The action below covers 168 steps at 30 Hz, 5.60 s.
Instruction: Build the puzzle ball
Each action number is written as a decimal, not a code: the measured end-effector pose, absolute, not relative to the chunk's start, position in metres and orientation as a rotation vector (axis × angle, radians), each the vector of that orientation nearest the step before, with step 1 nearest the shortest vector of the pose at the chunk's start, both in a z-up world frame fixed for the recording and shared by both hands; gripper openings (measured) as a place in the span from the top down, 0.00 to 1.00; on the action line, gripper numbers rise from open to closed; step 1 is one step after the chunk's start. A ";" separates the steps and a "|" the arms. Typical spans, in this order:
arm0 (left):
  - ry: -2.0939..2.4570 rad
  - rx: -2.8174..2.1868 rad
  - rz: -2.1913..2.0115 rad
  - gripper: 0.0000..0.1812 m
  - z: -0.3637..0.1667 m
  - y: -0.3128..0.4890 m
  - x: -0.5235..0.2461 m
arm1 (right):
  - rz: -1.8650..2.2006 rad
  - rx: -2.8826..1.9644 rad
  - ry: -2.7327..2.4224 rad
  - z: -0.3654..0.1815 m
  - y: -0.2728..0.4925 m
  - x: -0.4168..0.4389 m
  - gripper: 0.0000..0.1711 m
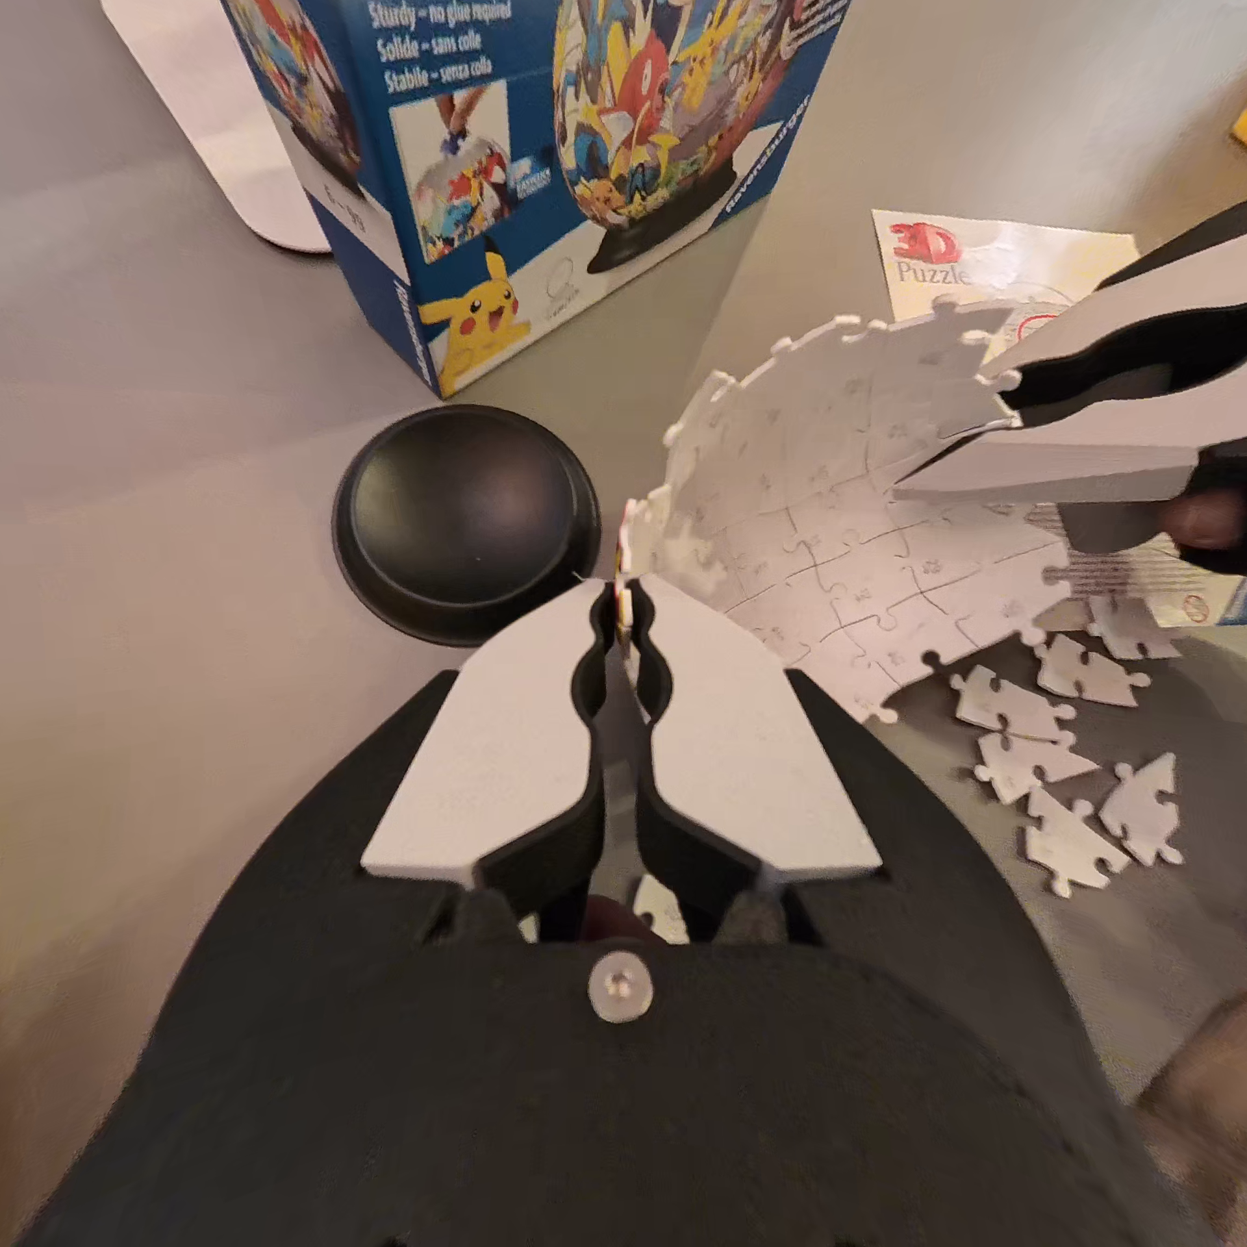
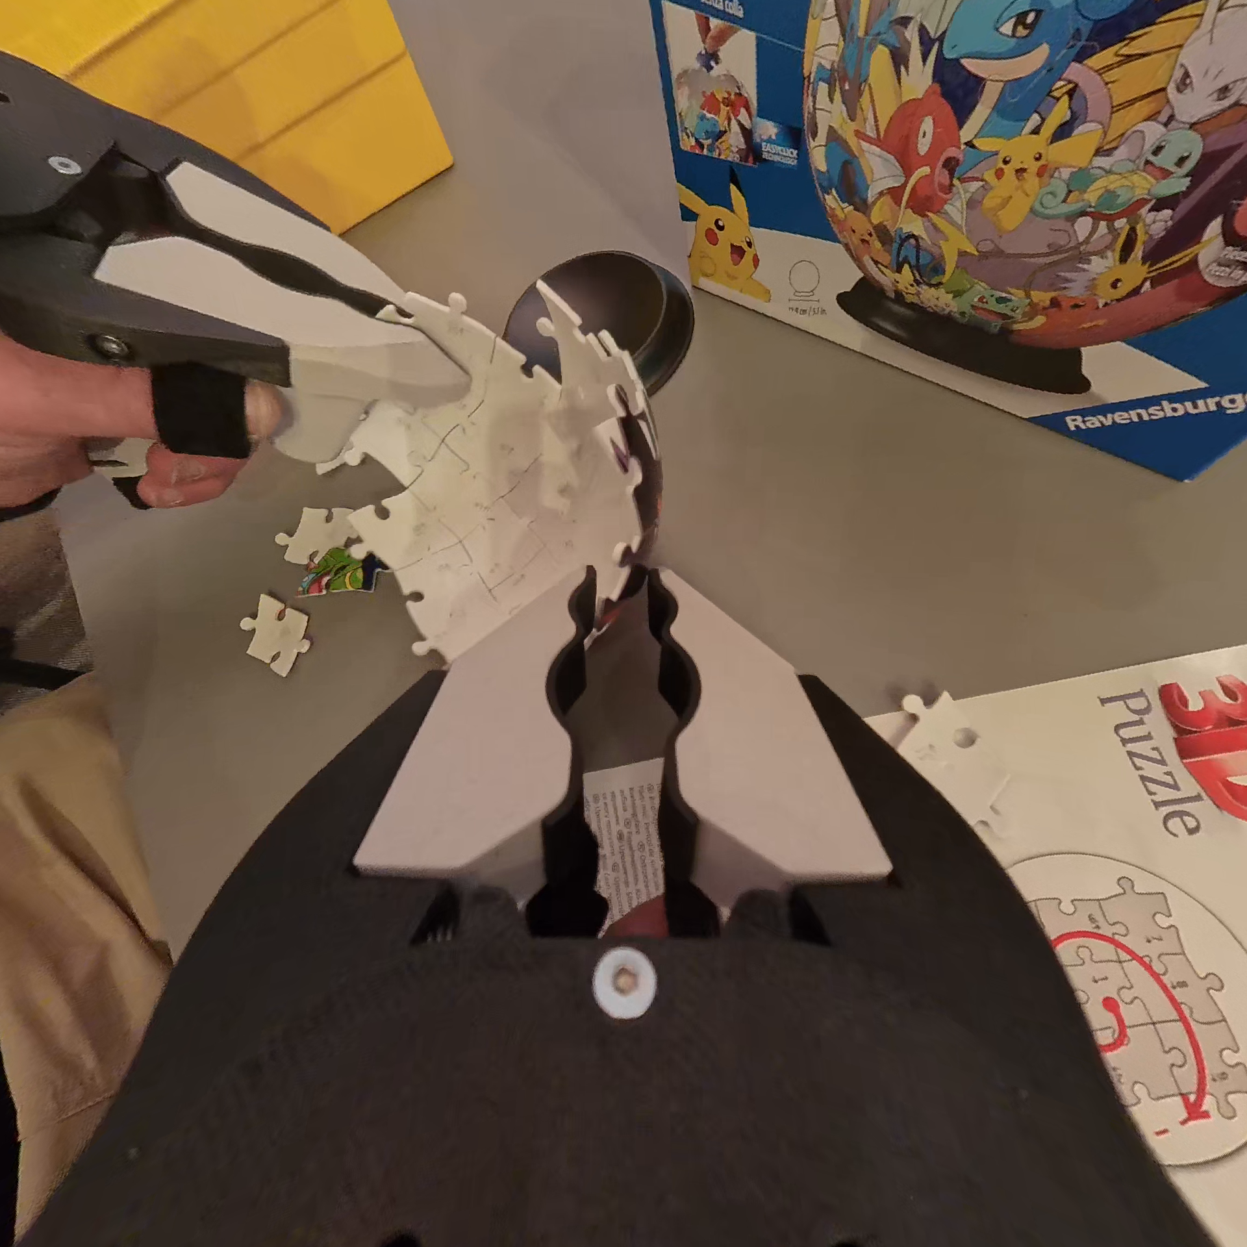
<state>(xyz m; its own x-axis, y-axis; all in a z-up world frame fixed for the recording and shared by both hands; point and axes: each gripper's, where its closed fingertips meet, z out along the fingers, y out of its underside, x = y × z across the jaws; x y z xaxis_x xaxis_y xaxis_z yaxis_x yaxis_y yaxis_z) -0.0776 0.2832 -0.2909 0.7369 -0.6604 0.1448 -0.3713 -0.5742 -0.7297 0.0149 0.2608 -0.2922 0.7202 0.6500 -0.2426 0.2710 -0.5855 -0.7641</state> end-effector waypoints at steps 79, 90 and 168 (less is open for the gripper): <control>0.676 -1.963 -0.172 0.99 -0.258 0.324 -0.099 | 0.310 -2.239 -1.020 -0.317 0.292 0.112 1.00; 0.677 -1.948 -0.170 0.99 -0.254 0.324 -0.099 | 0.292 -2.240 -1.148 -0.319 0.294 0.136 0.79; 0.675 -1.892 -0.147 0.96 -0.250 0.302 -0.081 | 0.701 -2.209 -0.238 -0.304 0.246 0.014 1.00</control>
